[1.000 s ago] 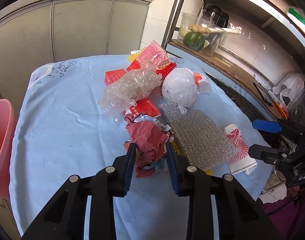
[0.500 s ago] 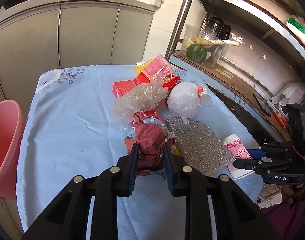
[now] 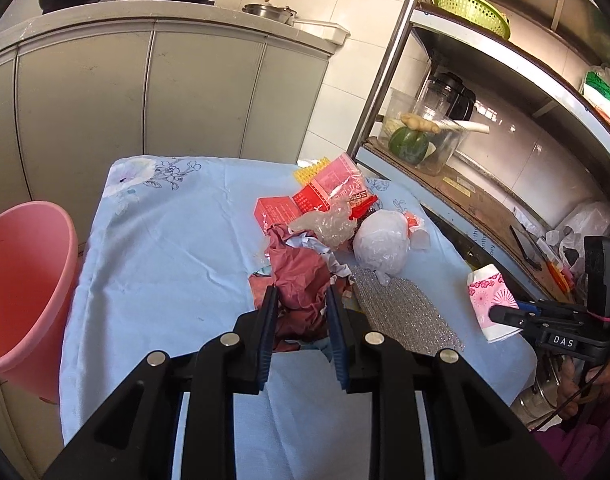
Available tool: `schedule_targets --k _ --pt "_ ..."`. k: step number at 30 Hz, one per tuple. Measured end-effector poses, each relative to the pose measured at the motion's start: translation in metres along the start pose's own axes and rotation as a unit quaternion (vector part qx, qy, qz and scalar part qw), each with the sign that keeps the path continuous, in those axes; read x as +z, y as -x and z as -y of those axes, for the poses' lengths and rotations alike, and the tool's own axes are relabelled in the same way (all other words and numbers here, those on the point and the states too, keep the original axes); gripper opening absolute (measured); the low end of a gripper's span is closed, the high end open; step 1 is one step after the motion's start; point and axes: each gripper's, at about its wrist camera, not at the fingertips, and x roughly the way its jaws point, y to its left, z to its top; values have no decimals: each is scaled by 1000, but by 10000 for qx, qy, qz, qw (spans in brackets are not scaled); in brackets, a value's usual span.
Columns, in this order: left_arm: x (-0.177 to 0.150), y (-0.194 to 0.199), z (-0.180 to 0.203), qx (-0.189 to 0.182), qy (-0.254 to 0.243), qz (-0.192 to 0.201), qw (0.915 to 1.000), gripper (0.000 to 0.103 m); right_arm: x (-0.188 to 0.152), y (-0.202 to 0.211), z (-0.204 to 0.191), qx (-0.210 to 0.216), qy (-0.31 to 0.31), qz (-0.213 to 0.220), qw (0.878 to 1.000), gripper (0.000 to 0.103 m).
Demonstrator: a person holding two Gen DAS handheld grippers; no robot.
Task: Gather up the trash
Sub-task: 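Carry both items over the pink bucket and open both tools to drop them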
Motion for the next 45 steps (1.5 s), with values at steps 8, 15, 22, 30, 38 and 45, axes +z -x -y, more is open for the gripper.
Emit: schedule_targets --k 8,15,22,30,38,45 --pt "4 25 -17 240 122 400 9988 24 26 11 -6 176 12 586 9981 23" --pt "6 63 -45 783 250 878 9927 24 60 -2 -57 579 548 801 9936 23" --pt "3 109 -96 1633 639 1344 9753 24 94 -27 -129 1237 1098 829 9827 23" --pt "-10 126 -156 2250 1146 1296 9589 24 118 -63 -238 2046 1812 656 9597 23" --pt "-23 109 -189 2477 1523 938 9522 24 114 -115 -329 2499 2229 137 9422 23" --pt "-24 84 -202 2642 1541 525 9506 24 105 -158 -361 2398 2344 -263 9417 23"
